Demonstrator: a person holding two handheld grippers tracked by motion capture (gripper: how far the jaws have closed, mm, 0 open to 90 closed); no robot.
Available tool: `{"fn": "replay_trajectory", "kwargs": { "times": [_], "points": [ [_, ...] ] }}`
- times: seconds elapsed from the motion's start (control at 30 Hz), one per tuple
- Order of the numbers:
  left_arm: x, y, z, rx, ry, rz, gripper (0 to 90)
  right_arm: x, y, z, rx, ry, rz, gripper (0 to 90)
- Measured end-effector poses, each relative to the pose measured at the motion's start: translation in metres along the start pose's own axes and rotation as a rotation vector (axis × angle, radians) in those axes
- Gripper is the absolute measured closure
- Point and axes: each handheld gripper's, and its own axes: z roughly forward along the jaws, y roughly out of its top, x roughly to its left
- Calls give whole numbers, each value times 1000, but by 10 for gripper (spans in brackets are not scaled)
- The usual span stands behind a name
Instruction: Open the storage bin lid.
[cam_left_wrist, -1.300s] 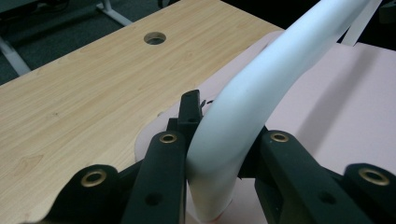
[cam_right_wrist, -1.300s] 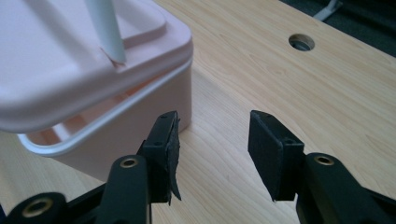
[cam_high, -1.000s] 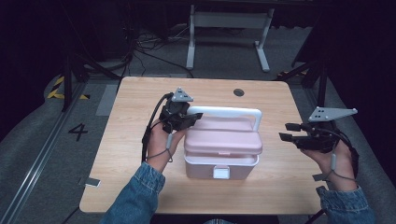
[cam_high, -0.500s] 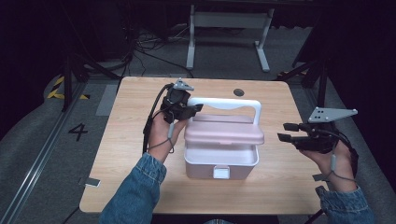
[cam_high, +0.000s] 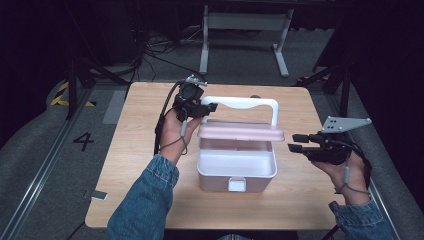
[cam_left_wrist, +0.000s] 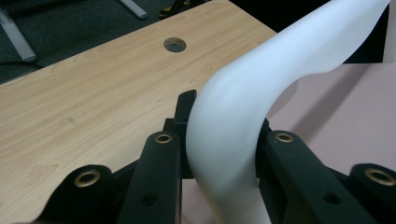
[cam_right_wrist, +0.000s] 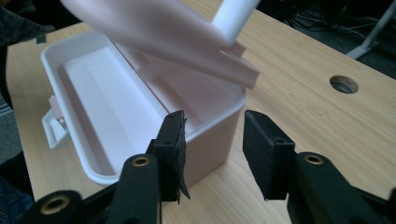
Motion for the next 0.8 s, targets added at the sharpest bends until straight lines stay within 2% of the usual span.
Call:
{"fn": "replay_trajectory", "kwargs": {
  "times": [0.17, 0.27, 0.37, 0.57, 0.73, 0.8],
  "points": [
    [4, 5, 2, 5, 4, -8, 751, 3, -2, 5, -24, 24, -23, 825],
    [5, 6, 3, 1, 6, -15, 751, 6, -2, 8, -65, 37, -17, 881],
    [6, 7, 3, 2, 10, -9, 750, 10, -2, 10, -137, 46, -15, 898],
    [4, 5, 3, -3, 12, -10, 749, 15, 1, 18, -223, 79, 13, 900],
    [5, 4, 1, -10, -6, -16, 717, 16, 4, 23, -250, 83, 21, 900],
    [5, 3, 0, -9, -1, -15, 696, 16, 5, 25, -248, 85, 18, 900]
  ]
}}
